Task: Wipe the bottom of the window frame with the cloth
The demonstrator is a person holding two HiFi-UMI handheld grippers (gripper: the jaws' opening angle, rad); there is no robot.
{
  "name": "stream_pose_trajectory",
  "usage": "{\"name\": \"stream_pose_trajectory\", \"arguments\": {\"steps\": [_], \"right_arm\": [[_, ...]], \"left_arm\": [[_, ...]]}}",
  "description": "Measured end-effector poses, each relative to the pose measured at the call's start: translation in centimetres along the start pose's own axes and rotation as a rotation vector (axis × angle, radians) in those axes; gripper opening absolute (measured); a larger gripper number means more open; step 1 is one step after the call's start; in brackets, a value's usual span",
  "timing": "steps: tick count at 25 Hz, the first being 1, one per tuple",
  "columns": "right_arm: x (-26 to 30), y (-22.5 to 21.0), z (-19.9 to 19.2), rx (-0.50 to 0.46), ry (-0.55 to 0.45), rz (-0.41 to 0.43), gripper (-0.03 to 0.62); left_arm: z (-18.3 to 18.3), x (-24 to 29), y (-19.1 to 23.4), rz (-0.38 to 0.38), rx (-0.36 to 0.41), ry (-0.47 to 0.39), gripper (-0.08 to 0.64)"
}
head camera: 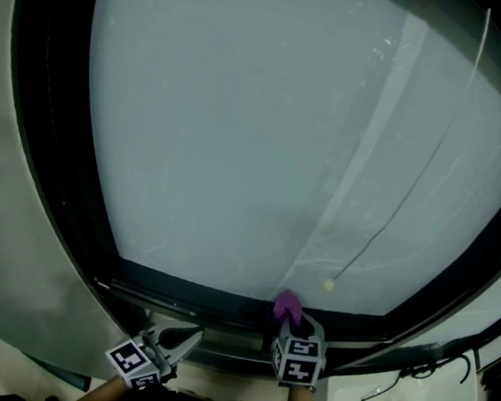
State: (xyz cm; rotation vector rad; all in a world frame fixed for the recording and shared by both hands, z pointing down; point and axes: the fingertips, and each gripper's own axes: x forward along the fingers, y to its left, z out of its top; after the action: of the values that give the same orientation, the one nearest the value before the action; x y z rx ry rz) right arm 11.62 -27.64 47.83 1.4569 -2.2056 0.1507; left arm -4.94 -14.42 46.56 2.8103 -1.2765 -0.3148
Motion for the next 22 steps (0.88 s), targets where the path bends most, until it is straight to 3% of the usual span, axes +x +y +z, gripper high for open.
{"name": "stream_pose_trajectory", "arguments": {"steps": [8, 22], "right_arm": [[0.5, -1.8, -0.7, -0.044, 0.022, -0.032, 0.086], [0.0, -4.6, -2.7, -0.04, 0.055, -0.034, 0.086]], "left_arm": [[-0.1, 0.7, 0.0, -0.003, 0.005, 0.008, -0.003], [-0.4, 5.0, -1.7, -0.065, 0.01, 0.009, -0.003]]}}
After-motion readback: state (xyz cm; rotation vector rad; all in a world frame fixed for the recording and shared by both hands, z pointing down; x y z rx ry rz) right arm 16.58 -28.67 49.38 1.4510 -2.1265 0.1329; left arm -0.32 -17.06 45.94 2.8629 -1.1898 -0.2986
